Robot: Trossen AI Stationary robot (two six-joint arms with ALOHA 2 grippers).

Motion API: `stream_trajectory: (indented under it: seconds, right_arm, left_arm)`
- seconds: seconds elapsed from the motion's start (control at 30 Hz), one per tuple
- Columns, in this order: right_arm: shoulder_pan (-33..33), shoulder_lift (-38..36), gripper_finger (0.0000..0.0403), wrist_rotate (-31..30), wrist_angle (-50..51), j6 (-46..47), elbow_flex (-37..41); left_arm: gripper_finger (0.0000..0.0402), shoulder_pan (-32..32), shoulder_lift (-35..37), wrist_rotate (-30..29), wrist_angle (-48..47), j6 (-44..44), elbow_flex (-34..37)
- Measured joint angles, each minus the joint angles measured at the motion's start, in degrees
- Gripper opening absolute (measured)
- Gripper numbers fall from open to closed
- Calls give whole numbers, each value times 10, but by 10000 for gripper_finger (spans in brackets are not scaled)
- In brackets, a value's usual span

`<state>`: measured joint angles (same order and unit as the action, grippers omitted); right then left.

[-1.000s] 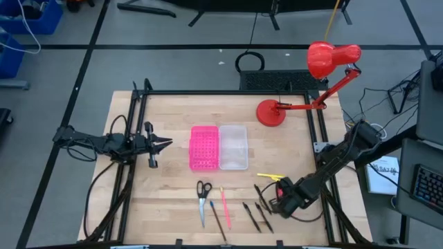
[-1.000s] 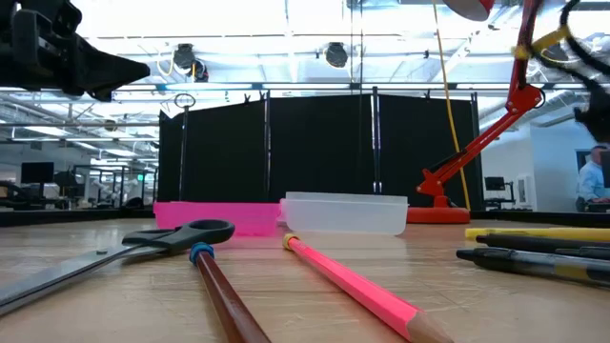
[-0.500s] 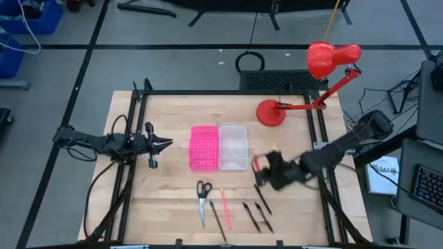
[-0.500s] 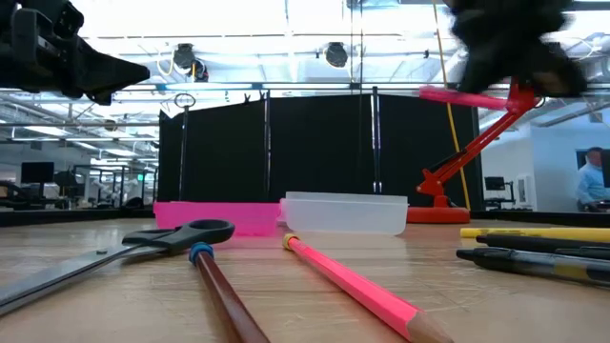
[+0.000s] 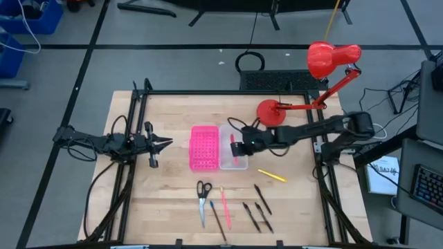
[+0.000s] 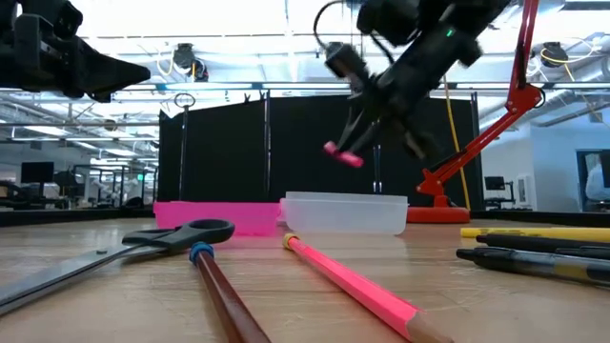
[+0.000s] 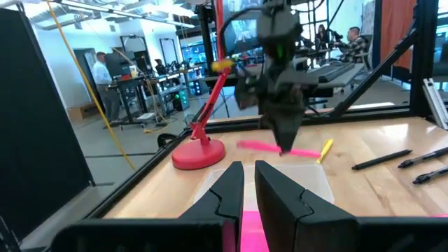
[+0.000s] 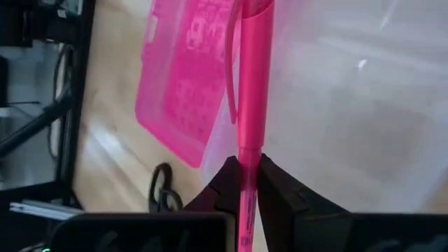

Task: Pick & place school supplies into a supply box
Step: Put the pink pen into the supply box

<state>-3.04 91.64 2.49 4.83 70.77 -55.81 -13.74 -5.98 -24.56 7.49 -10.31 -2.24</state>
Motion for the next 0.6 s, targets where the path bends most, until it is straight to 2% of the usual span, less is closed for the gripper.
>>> stream_trajectory:
  seconds: [0.23, 0.6]
  right_arm:
    - [-46, 70, 20, 68, -38, 5, -2]
    - [-72, 134, 20, 65, -34, -25, -43]
  left_arm:
    - [47, 0, 0, 0, 0, 0, 0]
    - [47, 0, 0, 0, 1, 1, 0]
